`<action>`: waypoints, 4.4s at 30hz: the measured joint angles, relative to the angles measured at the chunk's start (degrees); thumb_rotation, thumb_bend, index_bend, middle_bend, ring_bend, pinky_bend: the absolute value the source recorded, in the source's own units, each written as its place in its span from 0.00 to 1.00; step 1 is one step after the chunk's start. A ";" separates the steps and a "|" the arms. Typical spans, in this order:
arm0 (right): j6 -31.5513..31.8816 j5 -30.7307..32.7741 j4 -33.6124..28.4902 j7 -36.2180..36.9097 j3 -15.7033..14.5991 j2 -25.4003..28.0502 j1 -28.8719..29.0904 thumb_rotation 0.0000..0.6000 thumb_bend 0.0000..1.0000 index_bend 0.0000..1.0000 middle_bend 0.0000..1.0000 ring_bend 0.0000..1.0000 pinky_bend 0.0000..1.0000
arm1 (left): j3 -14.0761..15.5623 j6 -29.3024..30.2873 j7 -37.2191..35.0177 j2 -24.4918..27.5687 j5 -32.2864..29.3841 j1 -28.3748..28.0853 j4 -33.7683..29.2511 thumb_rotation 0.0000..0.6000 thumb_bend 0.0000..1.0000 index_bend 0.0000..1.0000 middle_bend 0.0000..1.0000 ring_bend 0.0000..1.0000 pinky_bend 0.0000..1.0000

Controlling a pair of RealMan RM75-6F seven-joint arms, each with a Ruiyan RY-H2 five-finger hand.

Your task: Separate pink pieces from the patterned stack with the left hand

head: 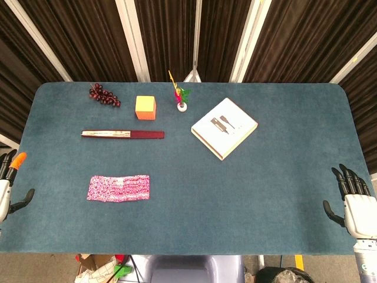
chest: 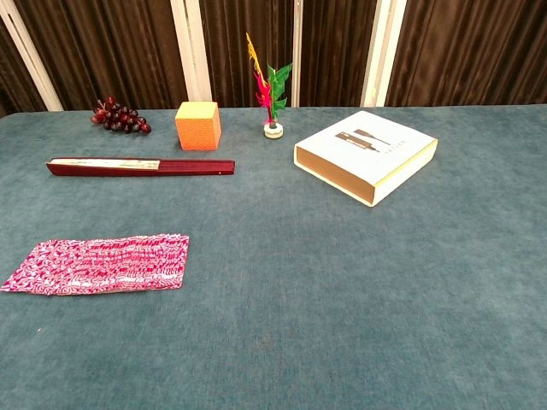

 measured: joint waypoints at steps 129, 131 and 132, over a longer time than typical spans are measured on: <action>-0.11 0.73 -0.38 1.78 0.06 0.52 -0.43 1.00 0.39 0.08 0.05 0.08 0.17 | 6.69 -37.81 14.97 -6.67 -22.42 -21.12 1.08 1.00 0.77 0.21 0.86 0.71 0.76; -0.09 0.72 -0.33 1.86 0.05 0.53 -0.46 1.00 0.39 0.08 0.05 0.08 0.17 | 6.84 -37.87 15.27 -6.69 -22.96 -21.33 1.18 1.00 0.77 0.21 0.86 0.71 0.76; -0.10 0.73 -0.32 1.91 0.05 0.54 -0.47 1.00 0.39 0.08 0.05 0.08 0.17 | 6.90 -37.91 15.36 -6.67 -23.15 -21.39 1.19 1.00 0.77 0.21 0.86 0.71 0.76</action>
